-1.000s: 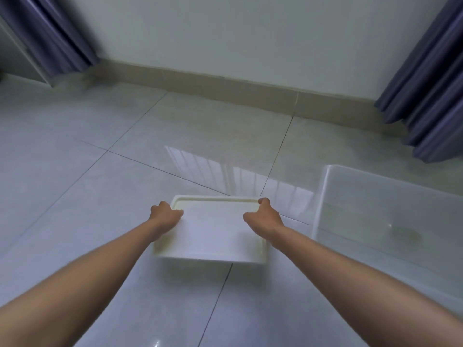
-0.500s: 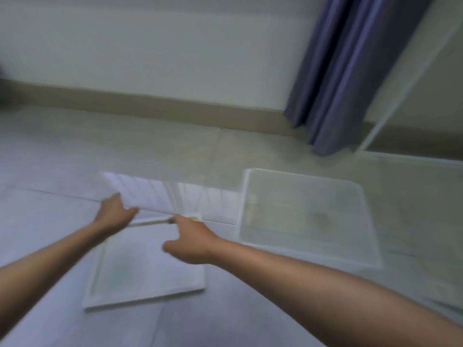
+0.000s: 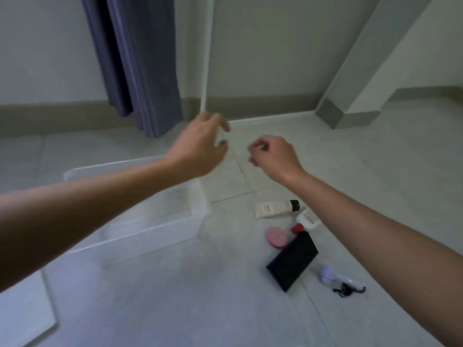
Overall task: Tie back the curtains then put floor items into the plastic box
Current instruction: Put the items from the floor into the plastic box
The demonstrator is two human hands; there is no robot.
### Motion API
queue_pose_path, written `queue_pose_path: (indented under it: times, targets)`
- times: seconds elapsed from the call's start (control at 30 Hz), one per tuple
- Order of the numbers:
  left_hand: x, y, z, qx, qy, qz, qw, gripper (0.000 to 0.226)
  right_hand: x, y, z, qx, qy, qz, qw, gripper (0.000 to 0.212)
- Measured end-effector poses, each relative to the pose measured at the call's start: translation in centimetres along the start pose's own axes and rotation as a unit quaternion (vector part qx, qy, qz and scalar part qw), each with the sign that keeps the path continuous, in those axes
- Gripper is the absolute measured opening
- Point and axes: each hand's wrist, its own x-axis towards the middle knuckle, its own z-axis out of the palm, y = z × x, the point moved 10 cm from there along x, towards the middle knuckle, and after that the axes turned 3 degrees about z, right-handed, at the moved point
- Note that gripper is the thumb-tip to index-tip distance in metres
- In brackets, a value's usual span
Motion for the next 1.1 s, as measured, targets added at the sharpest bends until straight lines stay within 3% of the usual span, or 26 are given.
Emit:
queue_pose_path:
  times: [0.13, 0.27, 0.33, 0.43, 0.57, 0.7, 0.8, 0.87, 0.93, 1.0, 1.1]
  targets:
    - [1.6, 5.4, 10.0, 0.011, -0.113, 0.004, 0.994, 0.031, -0.7, 15.5, -3.1, -0.064, 0.017, 0.148, 0.987, 0.013]
    - [1.1, 5.5, 19.2, 0.046, -0.201, -0.041, 0.978, 0.035, -3.5, 23.8, -1.0, -0.110, -0.049, 0.210, 0.970, 0.022]
    - [0.3, 4.9, 23.0, 0.084, -0.242, -0.038, 0.966, 0.037, -4.8, 24.7, 1.5, -0.143, -0.127, 0.172, 0.966, 0.030]
    - [-1.0, 3.3, 27.3, 0.135, -0.280, -0.024, 0.950, 0.039, -7.4, 24.1, 5.2, -0.259, -0.235, 0.024, 0.937, 0.056]
    - [-2.4, 1.0, 32.0, 0.160, -0.308, -0.009, 0.938, 0.042, -11.4, 23.8, 7.2, -0.358, -0.261, -0.151, 0.884, 0.072]
    - [-2.7, 0.3, 35.5, 0.166, -0.313, -0.016, 0.935, 0.056, -13.2, 25.1, 7.0, -0.409, -0.229, -0.207, 0.859, 0.081]
    - [-2.1, 0.4, 36.2, 0.196, -0.290, -0.029, 0.936, 0.069, -13.2, 24.5, 7.0, -0.402, -0.191, -0.241, 0.862, 0.072]
    - [-2.0, 0.7, 36.2, 0.206, -0.293, -0.037, 0.933, 0.055, -13.2, 23.9, 6.5, -0.390, -0.177, -0.271, 0.862, 0.069]
    - [-2.3, 0.4, 35.4, 0.150, -0.302, -0.097, 0.937, 0.037, -12.8, 23.1, 5.1, -0.367, -0.153, -0.286, 0.872, 0.070]
    - [-2.0, 0.5, 33.4, 0.064, -0.297, -0.149, 0.941, 0.031, -11.9, 22.0, 2.6, -0.300, -0.100, -0.266, 0.911, 0.072]
    - [0.2, 2.1, 27.5, 0.006, -0.285, -0.123, 0.950, 0.029, -9.9, 19.4, -0.6, -0.149, -0.044, -0.200, 0.967, 0.071]
